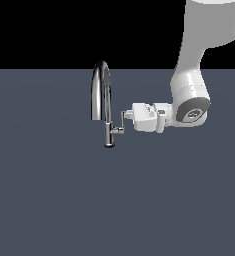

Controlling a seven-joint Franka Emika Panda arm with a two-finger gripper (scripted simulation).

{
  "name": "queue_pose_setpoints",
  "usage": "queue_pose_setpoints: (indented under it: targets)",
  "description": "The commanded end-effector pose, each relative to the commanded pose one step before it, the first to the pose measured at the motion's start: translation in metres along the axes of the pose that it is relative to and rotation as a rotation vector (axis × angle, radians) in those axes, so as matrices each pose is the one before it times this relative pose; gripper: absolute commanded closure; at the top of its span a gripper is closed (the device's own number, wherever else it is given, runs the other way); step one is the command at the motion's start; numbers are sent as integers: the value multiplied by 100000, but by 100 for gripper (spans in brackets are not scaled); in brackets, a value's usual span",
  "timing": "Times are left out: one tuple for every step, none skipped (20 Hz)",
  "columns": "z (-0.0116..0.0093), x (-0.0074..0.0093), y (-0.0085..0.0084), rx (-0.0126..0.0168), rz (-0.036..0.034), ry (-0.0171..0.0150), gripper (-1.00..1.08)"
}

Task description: Turn on the faucet by rotating a designated handle.

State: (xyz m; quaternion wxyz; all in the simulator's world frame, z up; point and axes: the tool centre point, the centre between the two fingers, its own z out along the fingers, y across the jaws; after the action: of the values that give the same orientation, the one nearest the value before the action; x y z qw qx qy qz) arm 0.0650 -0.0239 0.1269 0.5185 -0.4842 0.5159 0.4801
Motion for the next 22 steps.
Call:
queue_pose_setpoints:
  targets:
    - [10,-5,-31,144,24,-99,108]
    - [-5,14,21,-84,6,50,108]
    - [6,-65,247,0,0,0,108]
    - [6,-65,250,0,0,0,108]
    - [6,-66,252,0,0,0,108]
    - [6,-66,254,0,0,0,108]
    - [6,-67,257,0,0,0,108]
    - [6,-68,259,0,0,0,108]
    - [-11,-86,264,20,-28,-35,108]
    - [6,-69,263,0,0,0,108]
    - [6,-69,266,0,0,0,108]
    - [6,-70,268,0,0,0,108]
    - [6,-71,270,0,0,0,108]
    - [6,-71,272,0,0,0,108]
    - [5,-72,274,0,0,0,108]
    - [-15,-100,282,25,-44,-47,108]
    - [5,-73,279,0,0,0,108]
    - [5,-74,281,0,0,0,108]
    - [4,-74,283,0,0,0,108]
    - [0,0,0,0,0,0,108]
    - [386,406,-504,142,-39,253,108]
    - [-29,143,363,0,0,0,108]
